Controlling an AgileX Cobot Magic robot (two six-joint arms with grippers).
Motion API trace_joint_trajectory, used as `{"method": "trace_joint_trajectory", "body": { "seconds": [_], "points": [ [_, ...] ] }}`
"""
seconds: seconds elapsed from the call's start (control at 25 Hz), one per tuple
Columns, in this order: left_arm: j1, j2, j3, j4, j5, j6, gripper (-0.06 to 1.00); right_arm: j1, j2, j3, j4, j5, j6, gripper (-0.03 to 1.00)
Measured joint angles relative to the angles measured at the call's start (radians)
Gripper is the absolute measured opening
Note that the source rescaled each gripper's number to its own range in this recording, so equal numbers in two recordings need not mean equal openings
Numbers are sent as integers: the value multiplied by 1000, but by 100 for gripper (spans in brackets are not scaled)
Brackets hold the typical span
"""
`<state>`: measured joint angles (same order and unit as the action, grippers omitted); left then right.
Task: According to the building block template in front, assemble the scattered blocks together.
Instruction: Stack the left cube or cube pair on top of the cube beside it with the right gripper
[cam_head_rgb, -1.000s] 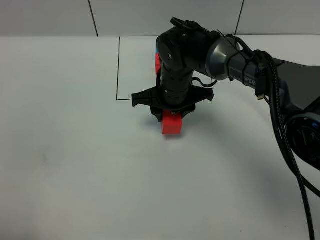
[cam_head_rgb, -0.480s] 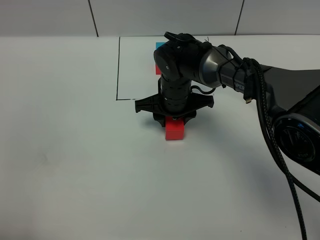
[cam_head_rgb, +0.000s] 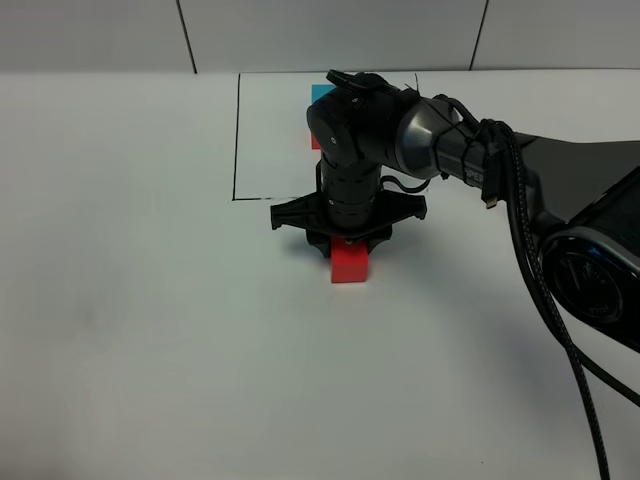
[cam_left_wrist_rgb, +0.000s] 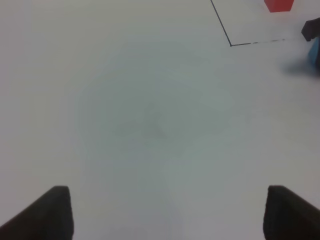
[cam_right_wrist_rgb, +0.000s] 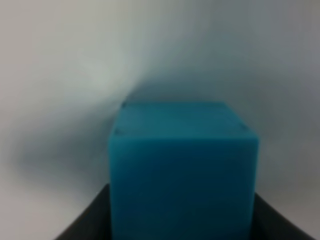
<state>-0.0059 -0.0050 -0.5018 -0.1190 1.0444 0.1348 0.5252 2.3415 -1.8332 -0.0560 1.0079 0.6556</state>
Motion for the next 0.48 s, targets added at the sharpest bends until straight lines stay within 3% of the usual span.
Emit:
{"method": "trace_joint_trajectory", "body": {
  "seconds": [0.48],
  "points": [
    [0,0,0,0,0,-4,69,0,2,0,0,-3,-5,1]
  ]
}}
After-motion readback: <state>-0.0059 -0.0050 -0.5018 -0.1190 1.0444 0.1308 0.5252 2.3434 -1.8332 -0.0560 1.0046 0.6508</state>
